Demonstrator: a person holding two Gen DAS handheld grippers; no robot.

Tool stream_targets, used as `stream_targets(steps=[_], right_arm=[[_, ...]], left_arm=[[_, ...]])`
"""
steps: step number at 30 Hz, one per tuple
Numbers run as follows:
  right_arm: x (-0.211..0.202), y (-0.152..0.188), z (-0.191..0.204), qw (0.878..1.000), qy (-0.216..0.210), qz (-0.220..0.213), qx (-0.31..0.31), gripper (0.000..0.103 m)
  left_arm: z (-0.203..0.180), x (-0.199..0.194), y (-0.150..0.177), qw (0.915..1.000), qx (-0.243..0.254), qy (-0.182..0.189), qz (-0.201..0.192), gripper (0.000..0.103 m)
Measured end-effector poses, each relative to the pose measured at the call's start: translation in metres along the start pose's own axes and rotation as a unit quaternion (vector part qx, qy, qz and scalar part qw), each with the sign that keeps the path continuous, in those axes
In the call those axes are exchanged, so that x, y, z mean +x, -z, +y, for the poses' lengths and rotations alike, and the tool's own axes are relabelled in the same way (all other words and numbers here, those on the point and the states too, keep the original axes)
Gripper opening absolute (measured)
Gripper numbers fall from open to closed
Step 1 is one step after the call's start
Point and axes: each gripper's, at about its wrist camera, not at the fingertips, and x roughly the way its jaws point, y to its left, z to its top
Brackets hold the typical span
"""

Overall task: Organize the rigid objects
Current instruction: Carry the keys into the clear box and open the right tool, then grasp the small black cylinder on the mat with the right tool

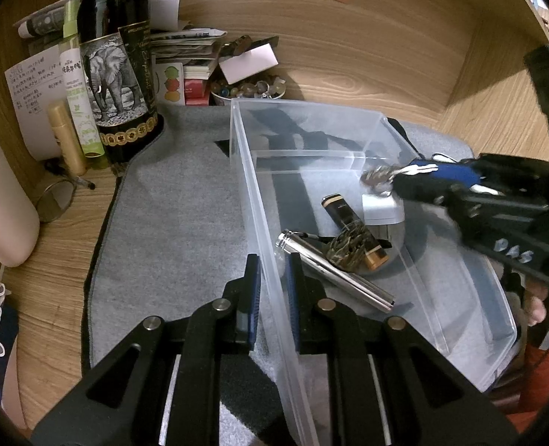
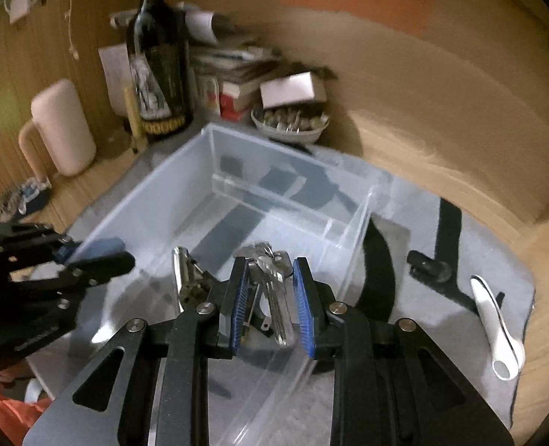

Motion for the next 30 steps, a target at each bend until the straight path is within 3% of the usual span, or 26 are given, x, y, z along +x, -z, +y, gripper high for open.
stream_targets(steps=[10,14,24,30], right_arm=[[0.002,0.005,0.004,1.0,-0.011,0.021,-0.009,0.023],[-0.009,0.006,0.0,1.0,-0.006,0.009,-0.004,0.033],[-0.055,0.006,-0.035,0.997,0.047,-0.054,0.036,0.044],[-0.062,0.014,-0.068,0.993,0.08,-0.056,0.067,0.046]], left_arm=[[0.0,0.0,0.0,1.0,0.0,0.0,0.0,0.014],[0.001,0.0,0.0,1.0,0.0,0.0,0.0,0.014],[0.0,0.0,0.0,1.0,-0.001,0.0,0.0,0.014],[0.001,0.0,0.0,1.0,0.0,0.0,0.0,0.014]])
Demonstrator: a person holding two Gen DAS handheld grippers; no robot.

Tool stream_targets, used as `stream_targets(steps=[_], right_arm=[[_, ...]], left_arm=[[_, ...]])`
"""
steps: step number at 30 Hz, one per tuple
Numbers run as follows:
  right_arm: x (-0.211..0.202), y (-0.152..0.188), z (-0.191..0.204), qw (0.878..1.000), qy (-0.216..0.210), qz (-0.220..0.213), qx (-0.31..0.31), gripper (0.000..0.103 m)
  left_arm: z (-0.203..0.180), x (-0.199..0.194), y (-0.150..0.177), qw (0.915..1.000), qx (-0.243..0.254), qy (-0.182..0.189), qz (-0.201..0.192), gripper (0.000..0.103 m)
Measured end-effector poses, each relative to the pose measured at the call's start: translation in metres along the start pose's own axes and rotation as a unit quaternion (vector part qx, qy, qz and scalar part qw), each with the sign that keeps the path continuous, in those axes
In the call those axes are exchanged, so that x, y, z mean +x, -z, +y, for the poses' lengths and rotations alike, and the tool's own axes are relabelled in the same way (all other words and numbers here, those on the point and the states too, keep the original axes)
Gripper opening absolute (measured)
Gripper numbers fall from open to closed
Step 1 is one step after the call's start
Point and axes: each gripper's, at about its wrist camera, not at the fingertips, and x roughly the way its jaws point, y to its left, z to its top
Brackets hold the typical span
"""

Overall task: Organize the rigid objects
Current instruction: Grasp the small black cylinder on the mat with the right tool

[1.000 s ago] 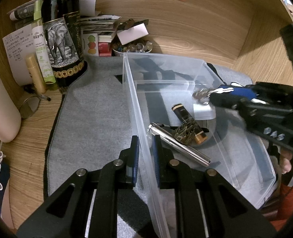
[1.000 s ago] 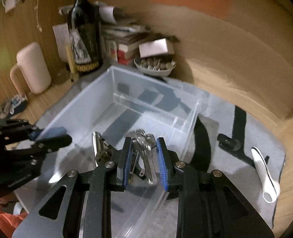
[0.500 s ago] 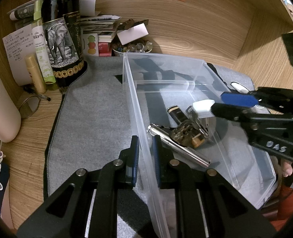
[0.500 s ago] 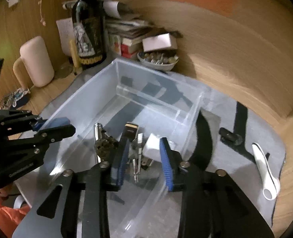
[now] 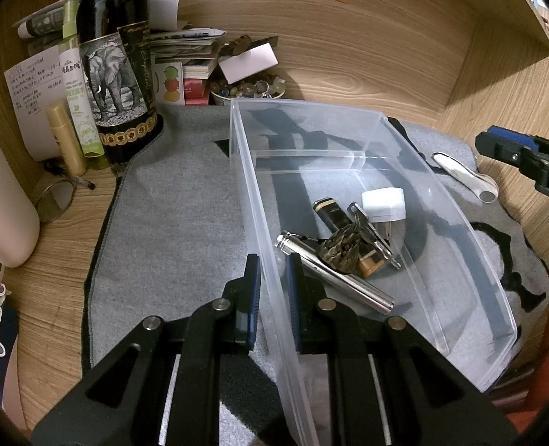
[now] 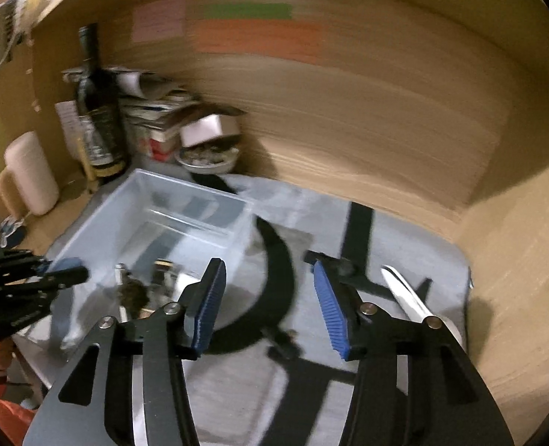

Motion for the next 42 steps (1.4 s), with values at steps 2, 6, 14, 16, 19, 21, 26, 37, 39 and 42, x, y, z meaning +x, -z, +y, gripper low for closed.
stream_targets(steps=[2,6,14,16,19,21,26,37,39,42], right_arm=[[0.007,0.004,-0.009,1.0,0.007,0.011,0.01,0.047],[0.034,0.016,-0.021,0.998,0.005,0.052,0.024,0.046],[0.08,0.048,-0.02,0.991,-0.017,0.13,0.03,0.046],[0.085,0.054,-0.02,0.989,-0.022,0.141,0.033,0.046],[0.089,0.06,-0.02,0.989,-0.025,0.144,0.038,0.04],[0.087,0.06,-0.019,0.989,-0.029,0.141,0.035,0.024],[0.081,0.061,-0.021,0.99,-0.026,0.133,0.044,0.018],[0.046,0.036,-0.02,0.996,-0.016,0.068,0.049,0.018],[0.039,0.029,-0.018,0.997,-0.014,0.054,0.045,0.018],[0.027,0.019,-0.012,0.999,-0.013,0.032,0.035,0.018]], left_arm=[[0.0,0.0,0.0,1.0,-0.001,0.001,0.0,0.014],[-0.001,0.0,0.0,1.0,0.0,-0.001,0.001,0.014],[0.001,0.0,0.001,1.0,-0.003,-0.003,0.002,0.014],[0.001,0.0,0.001,1.0,-0.004,-0.003,0.002,0.014],[0.001,0.0,0.001,1.0,-0.002,-0.005,0.003,0.014],[0.001,0.0,0.001,1.0,-0.003,-0.004,0.003,0.014],[0.001,0.0,0.001,1.0,-0.004,-0.004,0.003,0.014],[0.001,0.0,0.001,1.0,-0.003,-0.004,0.003,0.014],[0.001,0.0,0.001,1.0,-0.003,-0.004,0.003,0.014],[0.001,0.0,0.001,1.0,-0.003,-0.004,0.003,0.014]])
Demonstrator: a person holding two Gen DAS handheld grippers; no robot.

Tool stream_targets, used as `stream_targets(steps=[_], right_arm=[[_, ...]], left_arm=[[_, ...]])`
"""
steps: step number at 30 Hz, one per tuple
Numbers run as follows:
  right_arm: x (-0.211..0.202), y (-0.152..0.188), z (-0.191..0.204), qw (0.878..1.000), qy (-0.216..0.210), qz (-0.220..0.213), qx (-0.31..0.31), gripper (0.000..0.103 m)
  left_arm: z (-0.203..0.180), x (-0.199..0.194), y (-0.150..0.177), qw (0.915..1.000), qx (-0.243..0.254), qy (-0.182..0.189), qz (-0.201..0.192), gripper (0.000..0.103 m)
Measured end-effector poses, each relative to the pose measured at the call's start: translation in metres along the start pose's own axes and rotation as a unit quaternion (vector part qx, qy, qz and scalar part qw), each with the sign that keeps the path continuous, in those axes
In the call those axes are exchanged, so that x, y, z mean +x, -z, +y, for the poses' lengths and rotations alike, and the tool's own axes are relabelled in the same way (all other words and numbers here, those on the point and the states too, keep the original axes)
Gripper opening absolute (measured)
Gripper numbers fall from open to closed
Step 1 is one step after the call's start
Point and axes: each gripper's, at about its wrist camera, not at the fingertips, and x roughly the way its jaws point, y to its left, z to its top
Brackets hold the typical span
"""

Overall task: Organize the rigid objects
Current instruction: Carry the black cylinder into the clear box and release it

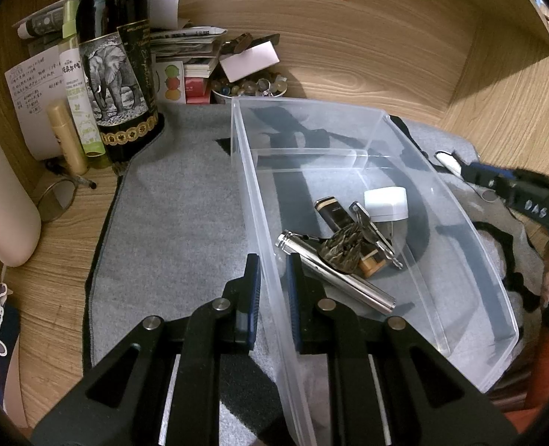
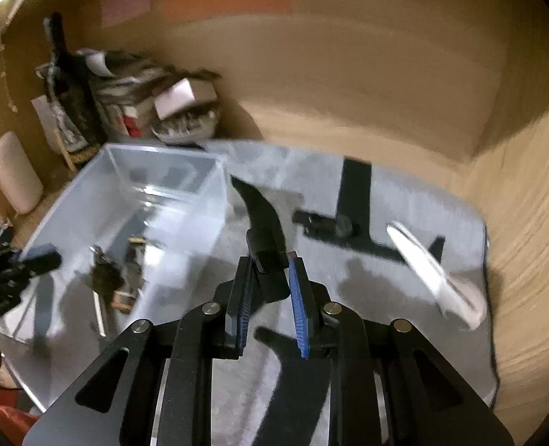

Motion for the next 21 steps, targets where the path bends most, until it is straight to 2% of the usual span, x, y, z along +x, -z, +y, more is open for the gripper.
stream_targets(steps=[6,11,18,21], right_arm=[[-0.016,-0.015,0.018,0.999,-0.014,-0.035,-0.021,0.018],[-0.02,-0.02,0.038,0.998,-0.036,-0.044,-0.042,0.018],[-0.009,-0.016,0.07,0.994,-0.07,-0.028,-0.076,0.018],[0.001,-0.013,0.081,0.993,-0.069,-0.016,-0.09,0.018]], left_arm=[[0.0,0.0,0.0,1.0,0.0,-0.001,0.0,0.014],[0.0,0.0,0.0,1.0,0.0,-0.001,0.0,0.014],[-0.001,0.0,0.0,1.0,-0.001,-0.001,0.0,0.014],[-0.001,0.0,0.0,1.0,-0.001,-0.001,0.0,0.014]])
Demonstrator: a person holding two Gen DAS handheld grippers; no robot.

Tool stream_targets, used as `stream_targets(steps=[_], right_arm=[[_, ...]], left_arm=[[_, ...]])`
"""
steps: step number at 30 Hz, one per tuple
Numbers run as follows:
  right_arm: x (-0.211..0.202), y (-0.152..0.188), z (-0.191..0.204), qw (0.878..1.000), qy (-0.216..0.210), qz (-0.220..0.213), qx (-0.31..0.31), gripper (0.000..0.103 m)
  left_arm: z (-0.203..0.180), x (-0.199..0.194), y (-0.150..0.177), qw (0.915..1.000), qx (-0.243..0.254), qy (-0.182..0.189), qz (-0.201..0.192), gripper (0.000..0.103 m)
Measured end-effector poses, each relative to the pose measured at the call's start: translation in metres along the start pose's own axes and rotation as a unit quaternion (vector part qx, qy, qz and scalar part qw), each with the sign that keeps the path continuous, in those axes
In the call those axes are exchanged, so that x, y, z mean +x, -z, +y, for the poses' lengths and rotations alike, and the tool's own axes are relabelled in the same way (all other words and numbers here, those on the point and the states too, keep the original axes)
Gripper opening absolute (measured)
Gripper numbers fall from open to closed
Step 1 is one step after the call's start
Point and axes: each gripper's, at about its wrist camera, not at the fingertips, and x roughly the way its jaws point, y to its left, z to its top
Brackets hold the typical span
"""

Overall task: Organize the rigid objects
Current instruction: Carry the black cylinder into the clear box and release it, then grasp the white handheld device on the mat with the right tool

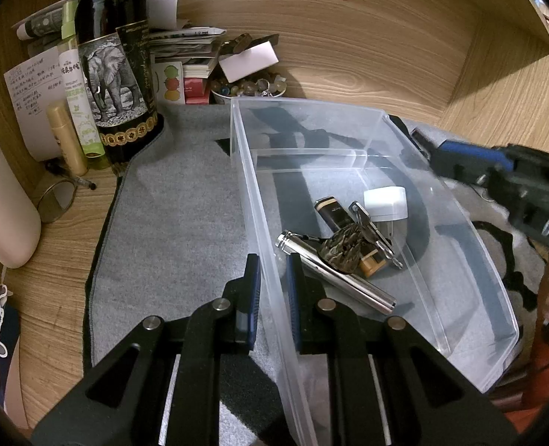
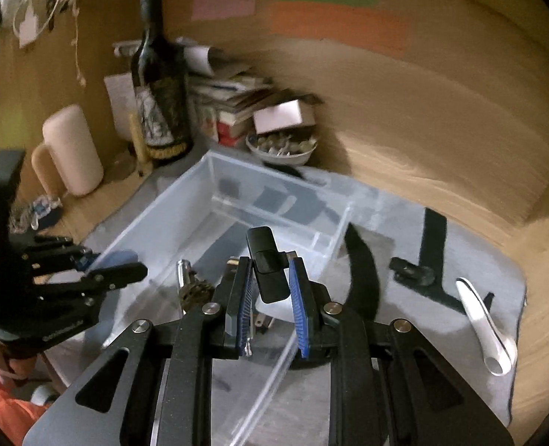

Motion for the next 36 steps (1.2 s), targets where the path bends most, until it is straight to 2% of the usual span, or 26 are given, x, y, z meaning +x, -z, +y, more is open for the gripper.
stream_targets(steps=[10,12,14,18,26,31,36], right_arm=[[0.021,0.011,0.01,0.999,-0.022,0.048,-0.004,0.019],[0.019,0.01,0.009,0.999,-0.021,0.046,-0.004,0.026],[0.013,0.009,0.006,0.999,-0.017,0.035,-0.001,0.039],[0.001,0.006,0.0,1.0,-0.007,0.015,0.006,0.045],[-0.03,0.005,-0.043,0.997,0.06,-0.021,0.039,0.066],[-0.04,0.014,-0.089,0.989,0.12,-0.021,0.08,0.069],[-0.034,0.03,-0.136,0.977,0.177,0.006,0.121,0.07]], left_arm=[[0.0,0.0,0.0,1.0,0.0,-0.001,0.0,0.014],[0.0,0.0,0.0,1.0,-0.001,0.0,0.0,0.014],[0.0,0.0,0.0,1.0,0.0,-0.001,0.0,0.014],[0.0,0.0,0.0,1.0,-0.001,-0.001,0.0,0.014],[0.0,0.0,0.0,1.0,0.0,-0.001,0.0,0.014],[0.001,0.0,-0.001,1.0,0.001,-0.002,0.001,0.014],[0.001,0.0,-0.001,1.0,0.001,-0.002,0.001,0.014]])
